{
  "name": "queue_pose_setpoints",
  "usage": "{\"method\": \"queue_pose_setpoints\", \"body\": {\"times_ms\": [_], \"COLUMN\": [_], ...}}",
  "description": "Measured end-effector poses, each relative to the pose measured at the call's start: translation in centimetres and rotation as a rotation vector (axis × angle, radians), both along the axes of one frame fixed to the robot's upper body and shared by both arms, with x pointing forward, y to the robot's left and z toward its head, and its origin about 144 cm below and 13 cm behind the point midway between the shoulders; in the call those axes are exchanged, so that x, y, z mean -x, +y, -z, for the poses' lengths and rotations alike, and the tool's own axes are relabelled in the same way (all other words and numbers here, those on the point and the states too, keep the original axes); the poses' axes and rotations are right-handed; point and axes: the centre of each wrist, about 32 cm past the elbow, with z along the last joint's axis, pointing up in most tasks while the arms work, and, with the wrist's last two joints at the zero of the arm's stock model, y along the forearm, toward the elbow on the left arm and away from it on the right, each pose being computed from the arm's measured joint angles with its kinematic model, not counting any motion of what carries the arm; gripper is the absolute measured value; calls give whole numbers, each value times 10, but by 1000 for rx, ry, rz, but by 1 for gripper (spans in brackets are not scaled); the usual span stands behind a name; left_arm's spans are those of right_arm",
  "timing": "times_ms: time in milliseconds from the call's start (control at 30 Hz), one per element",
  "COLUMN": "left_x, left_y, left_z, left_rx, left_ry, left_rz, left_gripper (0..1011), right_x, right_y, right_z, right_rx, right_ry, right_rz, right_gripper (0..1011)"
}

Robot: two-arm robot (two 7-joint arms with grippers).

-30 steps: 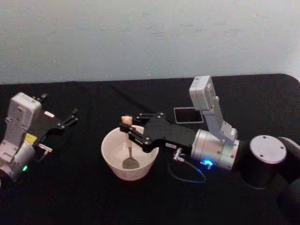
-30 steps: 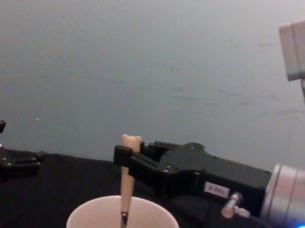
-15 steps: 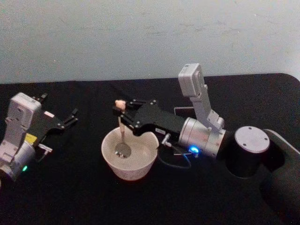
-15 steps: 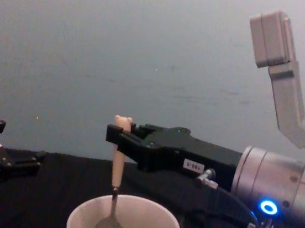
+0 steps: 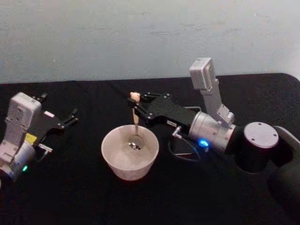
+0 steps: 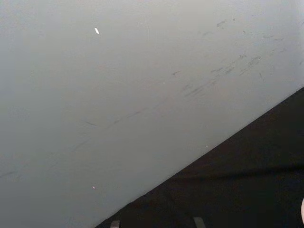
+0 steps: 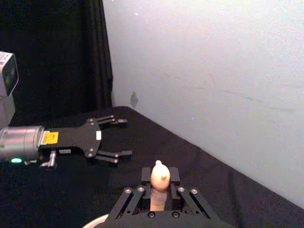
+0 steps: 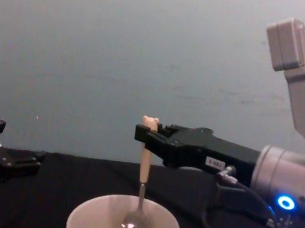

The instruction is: Pick up the stirring spoon with one hand, stir inside the cup, then place it back in its original position.

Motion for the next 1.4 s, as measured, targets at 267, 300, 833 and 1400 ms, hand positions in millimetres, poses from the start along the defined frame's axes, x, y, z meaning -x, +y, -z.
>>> {"method": "queue_pose_setpoints", "body": {"times_ms": [267, 300, 833, 1400], "left_x": [0, 0, 0, 0], "left_y": [0, 0, 0, 0], "left_z": [0, 0, 0, 0], "left_rx": [0, 0, 0, 0], "left_ry": [0, 0, 0, 0], "left_rz": [0, 0, 0, 0], "left_gripper": [1001, 1001, 1001, 1001], "right_x": [13, 15, 31, 8], "right_y": [-13, -13, 5, 15], "right_z": [2, 2, 8, 1], "right_rx": [17, 19, 24, 0], "right_ry": [10, 11, 42, 27], "right_rz": [-30, -35, -131, -28], "right_gripper": [215, 215, 215, 215]}}
